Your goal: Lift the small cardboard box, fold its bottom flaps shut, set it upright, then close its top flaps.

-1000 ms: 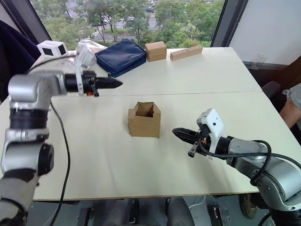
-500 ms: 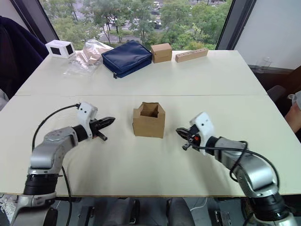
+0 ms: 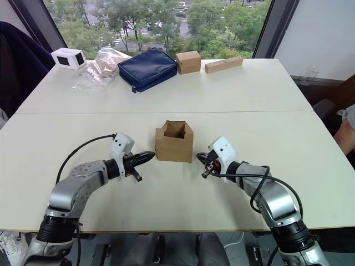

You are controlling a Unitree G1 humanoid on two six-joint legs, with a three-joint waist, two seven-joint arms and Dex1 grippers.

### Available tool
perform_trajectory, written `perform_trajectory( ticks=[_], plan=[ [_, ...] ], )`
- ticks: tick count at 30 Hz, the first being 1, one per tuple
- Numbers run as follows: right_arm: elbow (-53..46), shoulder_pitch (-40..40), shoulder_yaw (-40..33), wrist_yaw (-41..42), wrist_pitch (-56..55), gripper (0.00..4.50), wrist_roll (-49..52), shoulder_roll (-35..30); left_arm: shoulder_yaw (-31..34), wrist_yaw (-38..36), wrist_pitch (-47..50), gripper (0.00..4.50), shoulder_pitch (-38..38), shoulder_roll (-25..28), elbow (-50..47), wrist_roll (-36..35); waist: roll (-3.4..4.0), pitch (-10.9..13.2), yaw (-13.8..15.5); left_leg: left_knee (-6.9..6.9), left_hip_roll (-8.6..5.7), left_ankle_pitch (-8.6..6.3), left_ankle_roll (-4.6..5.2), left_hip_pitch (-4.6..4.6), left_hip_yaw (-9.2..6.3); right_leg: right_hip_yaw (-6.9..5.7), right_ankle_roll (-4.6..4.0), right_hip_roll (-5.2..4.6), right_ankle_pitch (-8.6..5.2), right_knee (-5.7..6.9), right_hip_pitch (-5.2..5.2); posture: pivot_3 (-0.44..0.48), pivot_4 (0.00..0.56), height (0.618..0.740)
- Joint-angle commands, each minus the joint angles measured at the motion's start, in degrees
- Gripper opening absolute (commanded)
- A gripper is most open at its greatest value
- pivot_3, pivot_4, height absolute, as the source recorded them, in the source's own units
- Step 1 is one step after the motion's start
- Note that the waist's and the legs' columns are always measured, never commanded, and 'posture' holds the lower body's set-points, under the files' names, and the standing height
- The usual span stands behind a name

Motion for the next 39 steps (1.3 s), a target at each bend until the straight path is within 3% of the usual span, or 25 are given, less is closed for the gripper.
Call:
perform_trajectory(
  ticks=[1, 16, 26, 31, 34, 39],
  plan=[
    [-0.2, -1.3, -0.6, 0.6, -1.7, 0.0, -1.1, 0.6, 0.0, -0.3, 0.8, 0.06, -0.1, 0.2, -2.4, -2.4, 0.0, 0.0, 0.0, 0.0, 0.0, 0.0, 0.0, 0.0, 0.0, 0.0, 0.0, 0.0, 0.0, 0.0, 0.0, 0.0, 0.15, 0.74],
    [0.4, -1.3, -1.8, 1.0, -2.4, 0.0, -2.2, 2.3, -0.1, -2.0, 1.7, 0.06, 0.5, 4.0, -3.2, -5.6, 0.0, 0.0, -0.1, -0.01, 0.0, 0.0, 0.0, 0.01, -0.01, -0.01, 0.0, 0.0, 0.0, -0.01, 0.01, 0.0, 0.15, 0.74],
    [0.0, -1.5, -1.4, 1.3, -2.5, 0.0, -3.7, 2.5, -3.4, -1.0, 0.6, 0.06, 0.2, 1.7, -4.8, -5.1, 0.0, 0.0, -0.1, -0.01, 0.0, 0.0, 0.0, 0.01, -0.01, -0.01, 0.0, 0.0, 0.0, -0.02, 0.01, 0.0, 0.15, 0.74],
    [-1.7, -0.5, -4.7, 3.0, -3.3, 0.0, -4.3, -2.0, 0.2, -2.9, 2.1, 0.06, 0.7, 5.3, -5.5, -7.7, 0.0, 0.0, -0.1, -0.03, 0.0, 0.0, 0.0, 0.01, -0.01, -0.01, -0.01, 0.0, -0.01, -0.02, 0.01, 0.0, 0.15, 0.74],
    [-2.8, -0.3, -7.6, 5.3, -3.7, 0.0, -3.4, -5.4, 3.8, -8.7, 5.5, 0.06, 0.2, 11.1, -7.4, -13.4, 0.01, 0.0, -0.1, -0.04, 0.01, 0.0, 0.01, 0.01, -0.01, -0.01, -0.01, 0.0, -0.01, -0.04, 0.01, 0.0, 0.15, 0.74],
    [-3.3, -0.4, -8.9, 8.5, -2.7, 0.0, -1.1, -6.9, 5.1, -8.0, 2.0, 0.06, -5.1, 13.2, 0.5, -11.1, 0.02, 0.0, 0.1, -0.04, 0.02, 0.0, 0.01, 0.1, -0.04, -0.08, -0.02, 0.02, -0.01, -0.12, 0.16, 0.0, 0.15, 0.74]
  ],
)
